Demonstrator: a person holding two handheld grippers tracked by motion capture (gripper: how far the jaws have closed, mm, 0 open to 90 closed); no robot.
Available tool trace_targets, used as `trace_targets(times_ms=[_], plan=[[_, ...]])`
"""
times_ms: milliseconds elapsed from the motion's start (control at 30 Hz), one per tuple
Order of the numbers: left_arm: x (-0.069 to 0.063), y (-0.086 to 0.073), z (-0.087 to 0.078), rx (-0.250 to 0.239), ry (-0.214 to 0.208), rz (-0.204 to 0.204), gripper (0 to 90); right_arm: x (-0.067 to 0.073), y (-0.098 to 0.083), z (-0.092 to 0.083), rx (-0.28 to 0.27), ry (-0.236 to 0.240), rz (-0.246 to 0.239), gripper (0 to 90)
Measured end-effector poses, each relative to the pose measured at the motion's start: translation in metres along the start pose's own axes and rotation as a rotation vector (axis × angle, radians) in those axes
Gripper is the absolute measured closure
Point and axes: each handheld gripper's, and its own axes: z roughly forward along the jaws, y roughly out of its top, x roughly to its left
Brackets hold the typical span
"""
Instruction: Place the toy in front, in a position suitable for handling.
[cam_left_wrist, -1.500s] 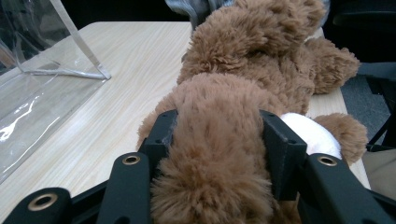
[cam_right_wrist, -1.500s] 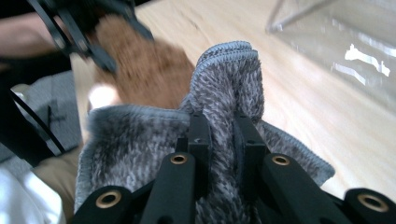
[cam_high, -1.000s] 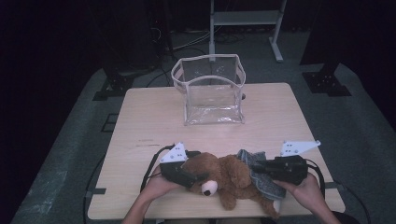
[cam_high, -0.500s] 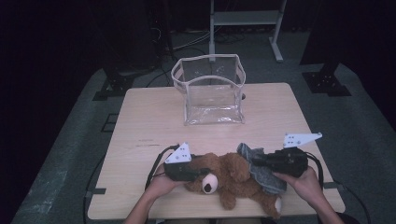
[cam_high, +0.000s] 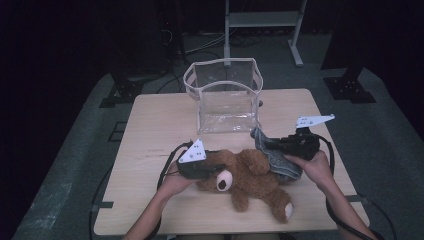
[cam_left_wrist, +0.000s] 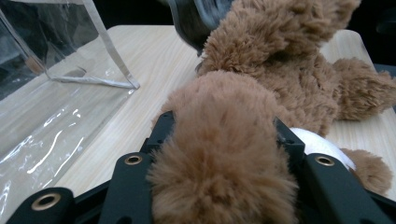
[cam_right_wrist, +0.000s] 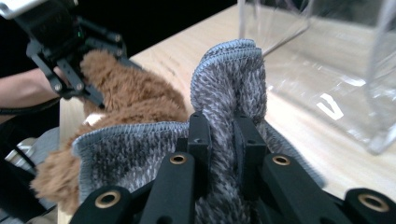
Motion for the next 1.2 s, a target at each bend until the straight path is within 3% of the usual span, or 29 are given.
trace_targets(times_ms=[133, 167, 300, 367, 500, 533, 633, 733, 833, 933, 967, 1033, 1067, 1100, 1133, 1200], plan=[[-0.002, -0.010, -0.004, 0.003, -0.007, -0.029, 46.8, 0.010, -0.009, 0.016, 0.073, 0.048, -0.016, 79.2], [-0.003, -0.012, -0.006, 0.005, -0.007, -0.050, 41.4, 0.015, -0.012, 0.017, 0.068, 0.057, -0.012, 79.2], [-0.009, -0.013, -0.017, 0.007, -0.015, -0.125, 16.4, 0.038, -0.020, 0.017, 0.072, 0.049, -0.069, 79.3], [-0.012, -0.010, -0.024, -0.009, -0.024, -0.142, 12.3, 0.050, -0.026, 0.016, 0.077, 0.040, -0.099, 79.4], [-0.013, -0.008, -0.031, -0.015, -0.038, -0.162, 10.8, 0.069, -0.039, 0.012, 0.058, 0.030, -0.129, 79.6], [-0.013, -0.008, -0.030, 0.015, -0.040, -0.180, 11.2, 0.072, -0.042, 0.011, 0.053, 0.028, -0.134, 79.6], [-0.014, -0.014, -0.030, 0.022, -0.092, -0.215, 21.5, 0.081, -0.049, 0.008, 0.041, 0.019, -0.143, 79.6], [-0.026, -0.022, -0.031, 0.007, -0.088, -0.180, 31.3, 0.087, -0.051, 0.004, 0.055, 0.036, -0.134, 79.6], [-0.031, -0.026, -0.033, 0.002, -0.078, -0.165, 34.9, 0.090, -0.037, -0.003, 0.090, 0.041, -0.157, 79.3], [-0.034, -0.026, -0.033, 0.004, -0.071, -0.148, 35.7, 0.090, -0.027, -0.009, 0.072, 0.021, -0.167, 79.2], [-0.039, -0.024, -0.034, 0.013, -0.060, -0.112, 35.9, 0.087, -0.015, -0.012, 0.049, -0.013, -0.163, 79.1], [-0.043, -0.024, -0.036, 0.015, -0.057, -0.092, 35.9, 0.086, -0.013, -0.009, 0.054, -0.019, -0.159, 79.2], [-0.043, -0.024, -0.036, 0.015, -0.057, -0.092, 35.8, 0.086, -0.013, -0.009, 0.054, -0.019, -0.159, 79.2], [-0.044, -0.025, -0.038, 0.014, -0.060, -0.092, 35.0, 0.086, -0.020, 0.002, 0.111, -0.020, -0.167, 79.2], [-0.045, -0.024, -0.038, 0.017, -0.065, -0.094, 33.7, 0.087, -0.023, 0.005, 0.124, -0.019, -0.171, 79.3], [-0.045, -0.020, -0.038, 0.026, -0.069, -0.107, 25.1, 0.089, -0.038, 0.010, 0.107, -0.005, -0.150, 79.5]])
